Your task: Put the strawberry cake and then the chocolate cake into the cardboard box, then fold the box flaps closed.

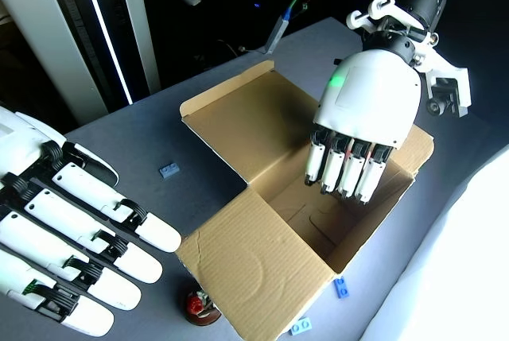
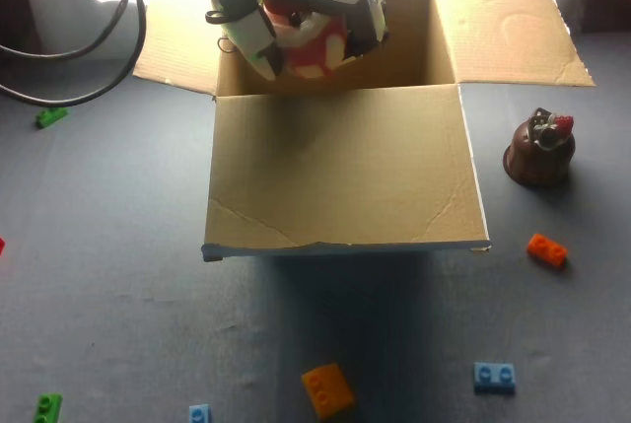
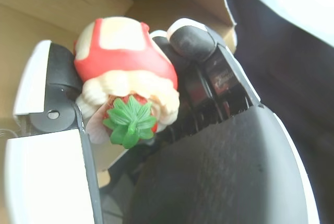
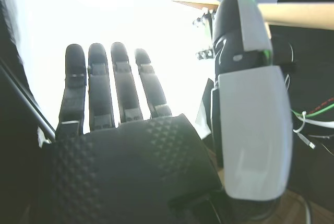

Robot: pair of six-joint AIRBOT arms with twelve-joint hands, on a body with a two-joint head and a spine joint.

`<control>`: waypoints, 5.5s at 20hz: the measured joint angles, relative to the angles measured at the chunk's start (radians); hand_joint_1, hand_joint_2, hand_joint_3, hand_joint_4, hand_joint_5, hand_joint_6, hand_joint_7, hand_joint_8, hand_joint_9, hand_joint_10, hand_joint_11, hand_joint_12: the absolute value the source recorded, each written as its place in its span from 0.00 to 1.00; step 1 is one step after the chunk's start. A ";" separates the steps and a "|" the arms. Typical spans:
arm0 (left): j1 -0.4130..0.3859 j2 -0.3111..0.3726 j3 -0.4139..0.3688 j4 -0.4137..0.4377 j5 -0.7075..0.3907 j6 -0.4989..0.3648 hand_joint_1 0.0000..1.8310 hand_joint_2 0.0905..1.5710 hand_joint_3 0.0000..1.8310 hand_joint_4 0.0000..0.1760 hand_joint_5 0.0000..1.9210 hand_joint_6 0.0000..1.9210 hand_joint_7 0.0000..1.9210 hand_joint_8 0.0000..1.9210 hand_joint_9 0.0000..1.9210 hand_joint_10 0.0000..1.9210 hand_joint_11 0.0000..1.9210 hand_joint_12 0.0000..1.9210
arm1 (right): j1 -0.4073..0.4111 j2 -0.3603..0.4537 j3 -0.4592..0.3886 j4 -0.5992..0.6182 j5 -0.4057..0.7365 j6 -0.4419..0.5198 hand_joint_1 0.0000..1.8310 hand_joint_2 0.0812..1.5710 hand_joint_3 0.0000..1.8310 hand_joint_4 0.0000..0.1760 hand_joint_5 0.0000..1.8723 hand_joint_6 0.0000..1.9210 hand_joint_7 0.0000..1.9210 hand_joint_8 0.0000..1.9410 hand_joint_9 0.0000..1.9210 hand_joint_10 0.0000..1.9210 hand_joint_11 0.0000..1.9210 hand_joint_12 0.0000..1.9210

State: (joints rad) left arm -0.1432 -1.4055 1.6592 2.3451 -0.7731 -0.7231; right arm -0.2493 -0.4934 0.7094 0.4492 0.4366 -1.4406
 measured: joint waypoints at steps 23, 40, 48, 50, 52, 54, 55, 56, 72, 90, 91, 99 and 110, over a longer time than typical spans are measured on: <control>-0.048 -0.004 0.059 0.020 0.056 0.070 0.14 0.50 0.01 0.55 0.06 0.01 0.09 0.00 0.12 0.01 0.00 0.47 | -0.183 -0.195 0.316 0.209 -0.077 0.276 0.35 0.65 0.00 0.00 0.04 0.00 0.09 0.00 0.09 0.00 0.00 0.30; -0.154 0.145 0.130 0.056 -0.048 -0.076 0.03 0.62 0.00 0.47 0.09 0.00 0.11 0.00 0.13 0.00 0.00 0.49 | -0.201 -0.481 0.634 -0.380 -0.067 0.858 0.42 0.61 0.00 0.00 0.02 0.00 0.08 0.00 0.08 0.00 0.00 0.30; -0.155 0.262 0.135 0.092 -0.086 -0.163 0.05 0.62 0.00 0.46 0.08 0.00 0.10 0.00 0.13 0.00 0.00 0.46 | -0.202 -0.642 0.769 -0.338 -0.089 0.827 0.51 0.59 0.00 0.00 0.04 0.00 0.10 0.00 0.09 0.00 0.00 0.21; -0.155 0.293 0.129 0.106 -0.104 -0.174 0.05 0.61 0.00 0.46 0.09 0.00 0.10 0.00 0.13 0.00 0.00 0.46 | -0.201 -0.670 0.795 -0.333 -0.085 0.823 0.53 0.58 0.00 0.00 0.04 0.00 0.09 0.00 0.08 0.00 0.00 0.18; -0.146 0.324 0.116 0.113 -0.114 -0.177 0.06 0.62 0.00 0.45 0.09 0.00 0.11 0.00 0.13 0.00 0.00 0.46 | -0.196 -0.689 0.805 -0.334 -0.085 0.819 0.53 0.59 0.00 0.00 0.03 0.00 0.08 0.00 0.07 0.00 0.00 0.14; -0.125 0.351 0.096 0.120 -0.116 -0.177 0.06 0.62 0.00 0.45 0.09 0.00 0.10 0.00 0.13 0.00 0.00 0.46 | -0.190 -0.704 0.806 -0.334 -0.078 0.812 0.53 0.59 0.00 0.00 0.03 0.00 0.08 0.00 0.07 0.00 0.00 0.15; -0.111 0.362 0.088 0.122 -0.118 -0.175 0.07 0.62 0.00 0.45 0.09 0.00 0.10 0.00 0.12 0.00 0.00 0.46 | -0.189 -0.709 0.806 -0.334 -0.070 0.811 0.53 0.59 0.00 0.00 0.03 0.00 0.08 0.00 0.07 0.00 0.00 0.17; -0.093 0.375 0.079 0.124 -0.124 -0.168 0.07 0.62 0.00 0.45 0.09 0.00 0.10 0.00 0.12 0.00 0.00 0.46 | -0.189 -0.712 0.806 -0.335 -0.067 0.807 0.52 0.60 0.00 0.00 0.03 0.00 0.08 0.00 0.08 0.00 0.00 0.20; 0.058 0.432 -0.027 0.101 0.036 -0.122 0.10 0.60 0.00 0.44 0.09 0.00 0.12 0.00 0.15 0.00 0.00 0.52 | -0.195 -0.711 0.825 -0.332 -0.052 0.789 0.53 0.61 0.00 0.00 0.06 0.01 0.10 0.01 0.10 0.01 0.00 0.29; 0.037 0.438 -0.042 0.127 0.090 -0.116 0.09 0.62 0.00 0.44 0.09 0.00 0.11 0.00 0.15 0.00 0.00 0.53 | -0.184 -0.610 0.739 -0.337 -0.046 0.782 0.74 0.72 0.00 0.00 0.49 0.48 0.49 0.58 0.39 0.79 0.19 0.99; 0.042 0.438 -0.048 0.124 0.091 -0.086 0.09 0.62 0.00 0.44 0.09 0.00 0.11 0.00 0.15 0.00 0.00 0.53 | -0.169 -0.548 0.681 -0.335 -0.044 0.782 0.74 0.72 0.00 0.00 0.50 0.47 0.49 0.57 0.40 0.78 0.19 0.98; 0.085 0.438 -0.035 -0.108 0.013 0.123 0.10 0.62 0.00 0.43 0.10 0.00 0.12 0.00 0.16 0.00 0.00 0.55 | -0.119 -0.336 0.491 -0.337 -0.066 0.734 0.74 0.72 0.00 0.00 0.50 0.49 0.48 0.58 0.39 0.78 0.19 0.99; 0.207 0.439 0.011 -0.344 -0.040 0.270 0.08 0.62 0.00 0.43 0.10 0.00 0.12 0.00 0.16 0.00 0.00 0.55 | 0.142 -0.255 0.426 -0.391 -0.089 0.697 0.73 0.72 0.00 0.00 0.51 0.47 0.48 0.60 0.38 0.78 0.18 1.00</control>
State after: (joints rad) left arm 0.0635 -0.9665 1.6703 2.0010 -0.8131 -0.4530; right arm -0.1070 -0.7483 1.1358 0.0582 0.3477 -0.7433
